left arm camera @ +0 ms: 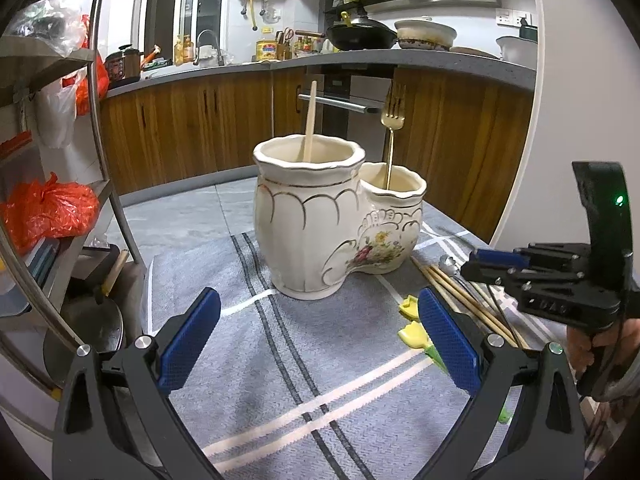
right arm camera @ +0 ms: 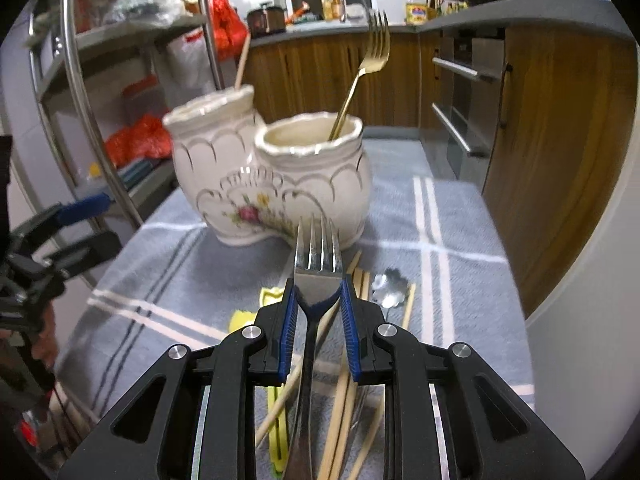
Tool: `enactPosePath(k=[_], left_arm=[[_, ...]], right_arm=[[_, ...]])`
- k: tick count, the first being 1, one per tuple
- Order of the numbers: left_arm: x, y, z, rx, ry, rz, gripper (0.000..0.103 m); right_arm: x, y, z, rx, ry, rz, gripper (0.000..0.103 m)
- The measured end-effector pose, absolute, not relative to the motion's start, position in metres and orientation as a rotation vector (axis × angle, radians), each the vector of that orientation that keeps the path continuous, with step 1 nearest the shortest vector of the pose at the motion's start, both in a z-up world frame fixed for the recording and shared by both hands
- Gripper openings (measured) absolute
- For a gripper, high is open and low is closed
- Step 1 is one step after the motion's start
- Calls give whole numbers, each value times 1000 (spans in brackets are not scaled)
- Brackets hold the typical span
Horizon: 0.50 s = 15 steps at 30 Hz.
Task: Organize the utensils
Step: 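Close the right tool on the silver fork and lift it, then grasp another wooden chopstick with the left tool while the right holds the silver fork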
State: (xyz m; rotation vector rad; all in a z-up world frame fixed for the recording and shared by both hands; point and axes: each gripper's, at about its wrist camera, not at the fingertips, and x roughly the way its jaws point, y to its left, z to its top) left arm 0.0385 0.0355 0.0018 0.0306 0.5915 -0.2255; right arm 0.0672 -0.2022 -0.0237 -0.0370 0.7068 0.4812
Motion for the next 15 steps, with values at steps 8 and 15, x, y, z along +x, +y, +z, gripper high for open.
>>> enactPosePath(k=[8, 15], left_arm=[[38, 26, 7, 50, 583, -238, 97], [37, 22, 8, 58, 582, -245, 97]], right_arm=[[52, -225, 3, 3, 602, 483, 22], [42, -236, 19, 27, 515, 490, 22]])
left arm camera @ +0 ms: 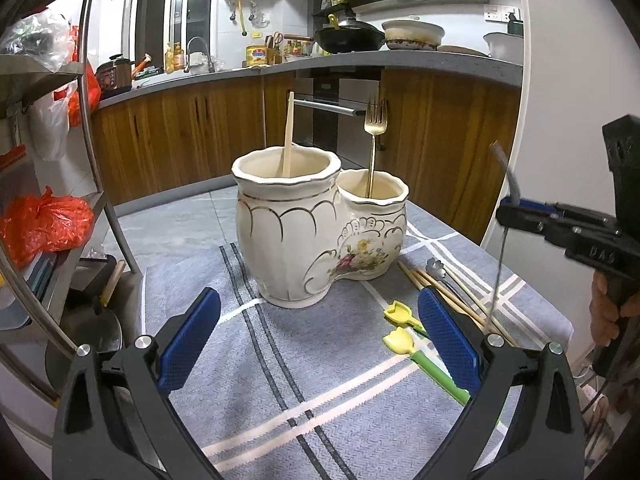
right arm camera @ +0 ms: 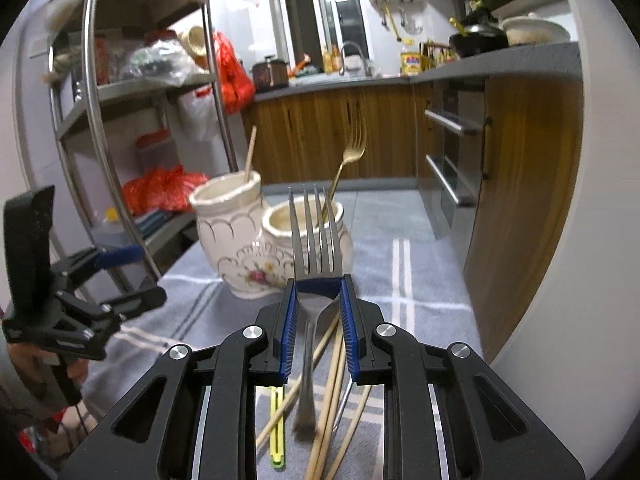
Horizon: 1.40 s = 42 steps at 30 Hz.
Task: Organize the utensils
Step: 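Grasp another wooden chopstick with the left tool while the right holds the silver fork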
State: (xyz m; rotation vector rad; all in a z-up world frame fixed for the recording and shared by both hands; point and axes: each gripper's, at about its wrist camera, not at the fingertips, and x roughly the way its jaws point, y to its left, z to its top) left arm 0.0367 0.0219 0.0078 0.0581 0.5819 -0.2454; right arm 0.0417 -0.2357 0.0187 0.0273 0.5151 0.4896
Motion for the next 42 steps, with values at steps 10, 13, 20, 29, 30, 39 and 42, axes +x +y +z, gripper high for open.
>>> enactPosePath(k=[10, 13, 20, 29, 30, 39, 42], left_arm=[[35, 19, 11, 58, 582, -251, 97], [38, 12, 11, 48, 599, -276, 97], [50, -33, 1, 65, 696, -356, 95], [70, -86, -24, 106, 836, -414, 45], [72, -91, -27, 105, 855, -419, 37], [91, -113, -51, 149, 939, -361, 15], [97, -118, -57, 173, 962, -327, 15]], right_arm=[[35, -244, 37, 62, 423, 487, 18], [36, -250, 44, 63, 413, 482, 4], [34, -262, 41, 76, 408, 467, 3], [29, -284, 42, 89, 394, 436, 3], [29, -287, 41, 92, 395, 435, 3], [27, -296, 38, 112, 395, 439, 3], [25, -297, 39, 114, 391, 443, 3]])
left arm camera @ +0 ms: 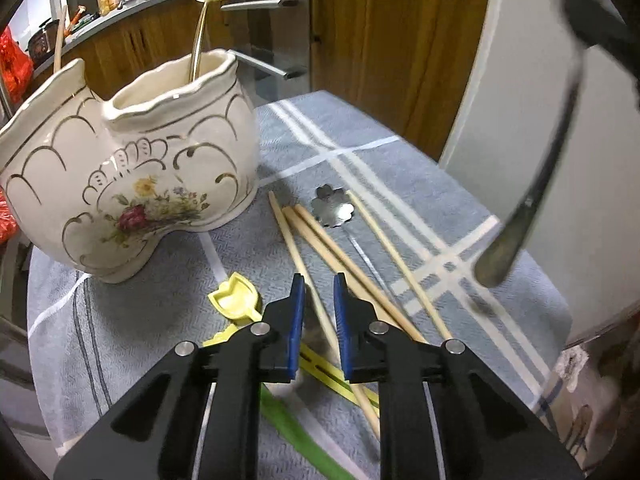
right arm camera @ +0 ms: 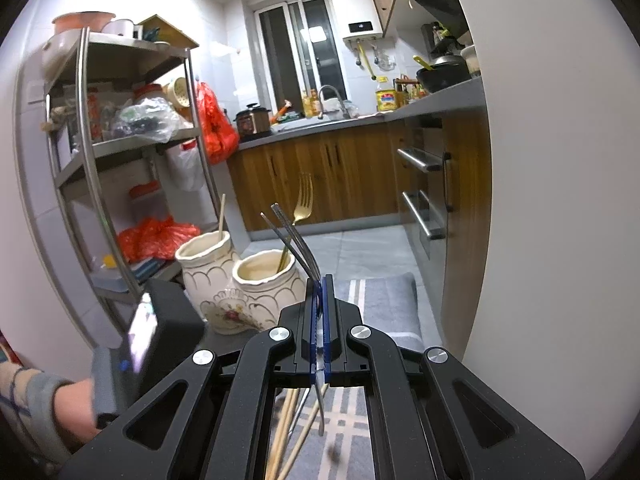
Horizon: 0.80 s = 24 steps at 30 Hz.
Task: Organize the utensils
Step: 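Grasp another wooden chopstick with the left tool while the right holds the silver fork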
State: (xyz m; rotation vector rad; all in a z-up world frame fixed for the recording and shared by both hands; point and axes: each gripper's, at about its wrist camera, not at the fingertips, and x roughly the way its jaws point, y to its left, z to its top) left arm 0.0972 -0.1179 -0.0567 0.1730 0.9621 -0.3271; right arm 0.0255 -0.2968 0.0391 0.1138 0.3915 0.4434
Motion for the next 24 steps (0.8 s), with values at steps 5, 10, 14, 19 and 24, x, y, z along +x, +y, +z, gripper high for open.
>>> enactPosePath(k=[5, 10, 14, 19, 24], left_arm=[[102, -121, -60, 189, 965, -313, 12], [101, -112, -55, 148, 946, -323, 5], [92, -101, -39, 123, 897, -340, 5], [77, -82, -15, 56, 808, -400, 5], [53, -56, 13, 41, 642, -419, 5]], right_arm=[[21, -298, 42, 114, 381, 446, 3], [20, -298, 43, 112, 378, 447, 3], [20, -298, 44, 109, 378, 447, 3], [18, -296, 48, 109, 376, 453, 3], [21, -288, 54, 105, 377, 469, 3]])
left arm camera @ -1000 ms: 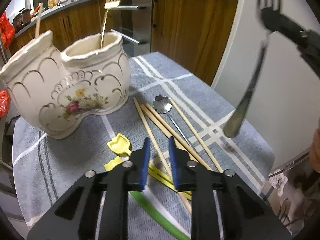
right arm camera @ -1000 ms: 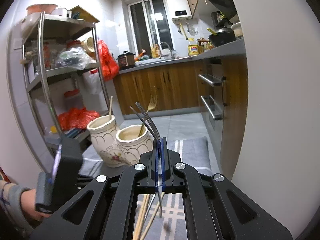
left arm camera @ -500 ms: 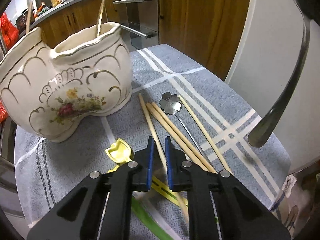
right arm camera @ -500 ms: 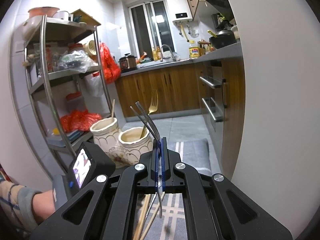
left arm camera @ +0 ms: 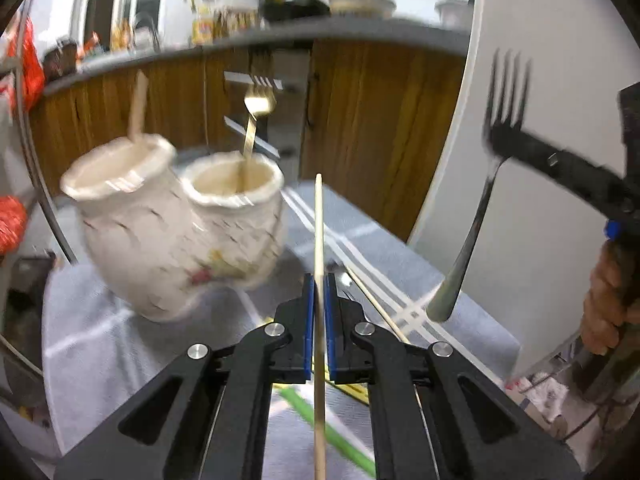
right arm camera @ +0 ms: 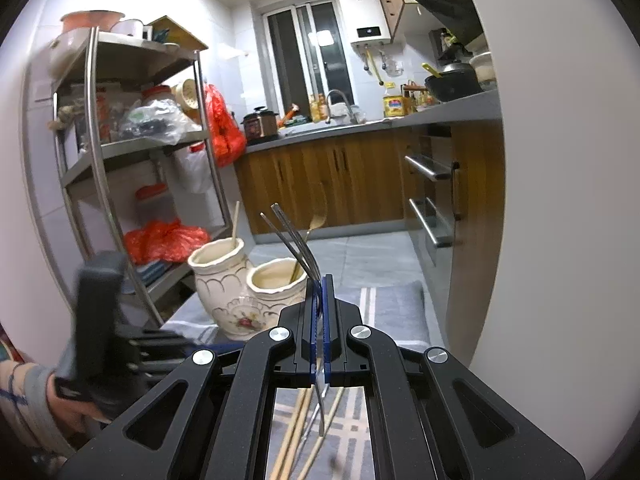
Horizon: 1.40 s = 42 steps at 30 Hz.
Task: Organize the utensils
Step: 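Grasp another wooden chopstick with the left tool while the right holds the silver fork, then drop chopstick in large holder with left tool while right drops silver fork in floral holder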
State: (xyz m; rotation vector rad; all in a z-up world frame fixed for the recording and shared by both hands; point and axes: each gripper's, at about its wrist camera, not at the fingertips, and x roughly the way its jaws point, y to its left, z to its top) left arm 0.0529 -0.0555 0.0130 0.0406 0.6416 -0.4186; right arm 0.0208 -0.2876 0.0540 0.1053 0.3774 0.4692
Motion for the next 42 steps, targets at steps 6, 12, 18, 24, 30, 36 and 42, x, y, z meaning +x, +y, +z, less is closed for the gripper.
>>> enactPosePath(k=[6, 12, 18, 24, 30, 36, 42], left_arm=[[41, -13, 44, 5, 475, -366, 5], [55, 19, 74, -27, 359, -314, 5], [88, 48, 101, -108, 283, -323, 5], [130, 61, 116, -200, 248, -339, 5], [158, 55, 110, -235, 230, -311, 5], [172, 41, 87, -181, 226, -251, 5], [172, 43, 64, -175, 262, -222, 5]], right_arm=[[30, -266, 66, 105, 369, 500, 3], [49, -241, 82, 103, 360, 527, 3], [75, -220, 97, 83, 339, 530, 3], [99, -209, 114, 105, 298, 503, 3], [120, -202, 119, 128, 264, 472, 3], [139, -196, 97, 142, 300, 442, 3], [149, -193, 69, 137, 355, 425, 3]])
